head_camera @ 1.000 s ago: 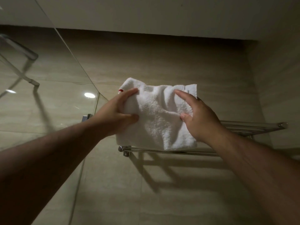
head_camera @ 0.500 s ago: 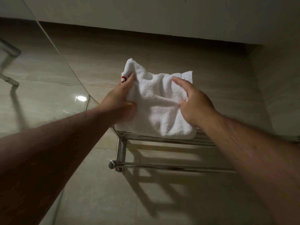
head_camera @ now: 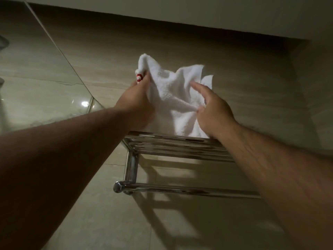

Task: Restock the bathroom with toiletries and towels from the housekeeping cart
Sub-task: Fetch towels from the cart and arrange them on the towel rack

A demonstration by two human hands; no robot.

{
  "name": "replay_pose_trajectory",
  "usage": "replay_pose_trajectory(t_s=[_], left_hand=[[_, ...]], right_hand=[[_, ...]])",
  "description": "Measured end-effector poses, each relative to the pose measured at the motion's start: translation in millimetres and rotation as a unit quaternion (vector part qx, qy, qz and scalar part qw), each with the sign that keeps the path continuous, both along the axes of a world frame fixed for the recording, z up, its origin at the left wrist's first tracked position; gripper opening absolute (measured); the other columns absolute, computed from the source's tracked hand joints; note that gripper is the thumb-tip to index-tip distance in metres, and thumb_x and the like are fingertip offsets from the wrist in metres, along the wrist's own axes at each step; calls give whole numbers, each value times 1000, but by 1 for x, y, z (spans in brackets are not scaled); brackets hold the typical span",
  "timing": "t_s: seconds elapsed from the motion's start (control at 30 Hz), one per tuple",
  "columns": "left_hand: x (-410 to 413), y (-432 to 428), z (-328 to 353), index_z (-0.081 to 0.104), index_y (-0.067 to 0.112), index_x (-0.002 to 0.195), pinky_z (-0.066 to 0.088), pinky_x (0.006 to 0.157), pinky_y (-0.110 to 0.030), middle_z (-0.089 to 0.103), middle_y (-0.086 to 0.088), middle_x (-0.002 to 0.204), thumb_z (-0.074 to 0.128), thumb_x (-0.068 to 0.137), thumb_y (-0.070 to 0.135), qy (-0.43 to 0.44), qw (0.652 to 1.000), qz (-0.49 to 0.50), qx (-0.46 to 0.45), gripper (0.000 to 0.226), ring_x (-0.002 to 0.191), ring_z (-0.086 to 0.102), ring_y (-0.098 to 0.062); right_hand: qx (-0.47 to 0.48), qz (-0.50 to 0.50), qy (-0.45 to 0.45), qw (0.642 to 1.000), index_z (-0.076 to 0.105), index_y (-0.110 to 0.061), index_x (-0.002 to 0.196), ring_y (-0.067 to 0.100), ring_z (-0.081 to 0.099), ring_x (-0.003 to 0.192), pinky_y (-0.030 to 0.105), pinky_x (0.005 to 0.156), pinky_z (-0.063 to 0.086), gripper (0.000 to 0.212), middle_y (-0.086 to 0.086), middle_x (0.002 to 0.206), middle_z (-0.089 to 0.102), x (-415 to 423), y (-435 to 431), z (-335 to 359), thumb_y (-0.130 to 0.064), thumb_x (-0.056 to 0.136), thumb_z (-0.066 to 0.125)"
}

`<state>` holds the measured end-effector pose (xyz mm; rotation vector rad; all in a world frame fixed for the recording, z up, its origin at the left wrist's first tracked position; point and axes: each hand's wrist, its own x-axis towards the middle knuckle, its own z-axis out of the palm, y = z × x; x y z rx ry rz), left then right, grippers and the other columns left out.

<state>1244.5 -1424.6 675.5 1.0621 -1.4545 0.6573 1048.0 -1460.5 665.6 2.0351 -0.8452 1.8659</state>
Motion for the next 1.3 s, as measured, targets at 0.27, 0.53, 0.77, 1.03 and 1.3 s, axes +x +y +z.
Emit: replay_pose_trajectory(t_s=[0.27,0.53,0.77,1.03,1.3], left_hand=[[5,-3,3,24,22,158,34,108,-32,35,-10,158,56,93,7,-11,997,56,50,74,141,39,-28],[1,4,-2,69,12,122,49,88,-33,67,-10,122,58,93,12,42,983,96,150,31,111,63,-28],[-11,7,-3,55,10,88,38,53,-31,56,-8,86,58,91,22,165,964,55,200,13,72,52,-21],[-2,6,-4,72,18,116,52,74,-25,62,8,86,58,93,13,76,985,-21,151,28,81,60,-11],[-2,0,0,77,14,102,55,75,-33,70,-1,98,69,87,25,92,986,28,134,20,88,64,-18]], right_hand=[[45,-24,-19,999,42,-47,143,1,51,72,26,58,52,70,-6,118,49,-5,-11,5,3,93,47],[175,-64,8,982,70,-13,103,24,62,85,24,62,44,19,7,109,65,-10,-23,13,-8,93,55],[255,-16,-1,967,66,-8,85,22,53,55,19,44,37,15,10,75,58,-9,-19,10,-22,81,62],[197,43,-30,979,70,-23,97,27,70,84,25,46,50,18,4,97,68,-11,-24,8,-14,82,77],[126,53,-29,990,76,-20,86,10,58,76,22,55,41,6,-8,84,65,-12,-11,2,-23,88,71]])
